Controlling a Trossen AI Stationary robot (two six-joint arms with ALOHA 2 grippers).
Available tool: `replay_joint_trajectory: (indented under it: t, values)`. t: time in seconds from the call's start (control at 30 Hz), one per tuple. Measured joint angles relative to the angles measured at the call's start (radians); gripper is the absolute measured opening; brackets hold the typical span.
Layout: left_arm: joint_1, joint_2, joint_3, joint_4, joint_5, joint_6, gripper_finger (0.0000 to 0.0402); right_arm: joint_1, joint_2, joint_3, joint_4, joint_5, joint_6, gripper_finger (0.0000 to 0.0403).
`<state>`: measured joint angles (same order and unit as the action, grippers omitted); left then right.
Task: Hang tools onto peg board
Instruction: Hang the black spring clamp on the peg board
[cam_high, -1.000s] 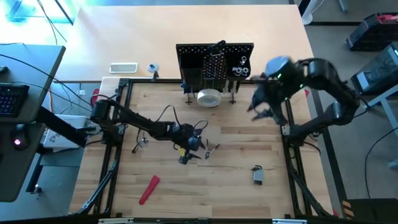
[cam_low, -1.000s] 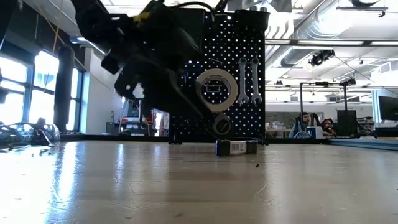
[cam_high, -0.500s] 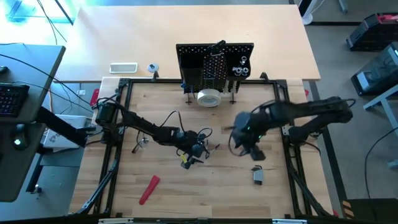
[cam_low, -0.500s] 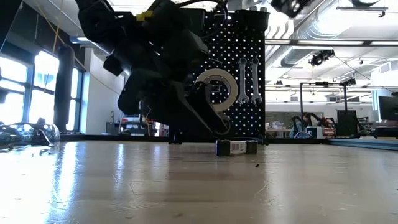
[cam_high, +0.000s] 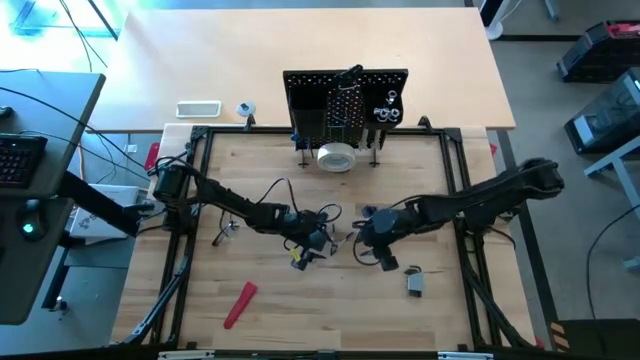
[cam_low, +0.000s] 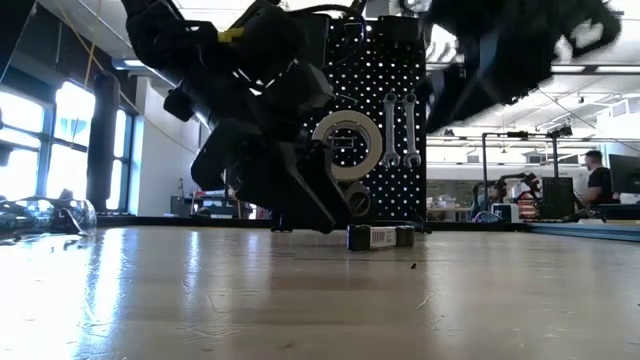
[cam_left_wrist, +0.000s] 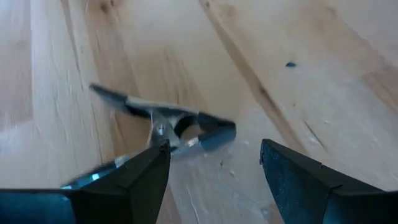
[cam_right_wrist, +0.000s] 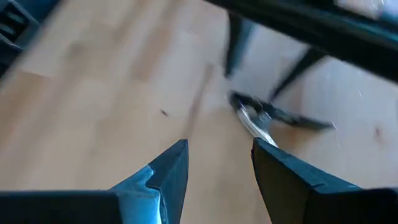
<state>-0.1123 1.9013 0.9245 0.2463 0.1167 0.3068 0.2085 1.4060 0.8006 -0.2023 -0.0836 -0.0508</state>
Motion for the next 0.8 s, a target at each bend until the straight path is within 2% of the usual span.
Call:
replay_joint_trajectory:
  t: [0.23, 0.33, 0.43, 0.63, 0.8]
  values:
    - [0.0, -0.001, -0.002, -0.077, -0.038, -0.12, 0.0243, -0.045, 0.016, -0.219, 0.321, 0.027, 0.048, 0.0172]
    - [0.0, -0.001, -0.024, -0.064, -0.041, -0.172, 0.0243, -0.056, 0.016, -0.296, 0.45, 0.027, 0.056, 0.0172]
    - [-0.002, -0.003, -0.061, 0.019, -0.041, -0.228, 0.0243, -0.065, 0.016, -0.35, 0.55, 0.05, 0.062, 0.0172]
    - [-0.006, -0.003, -0.155, 0.238, -0.042, -0.324, 0.0243, -0.066, 0.033, -0.374, 0.596, 0.077, 0.043, 0.0172]
    - [-0.019, -0.003, -0.184, 0.272, -0.053, -0.381, 0.0243, -0.066, 0.103, -0.374, 0.656, 0.077, 0.032, 0.0172]
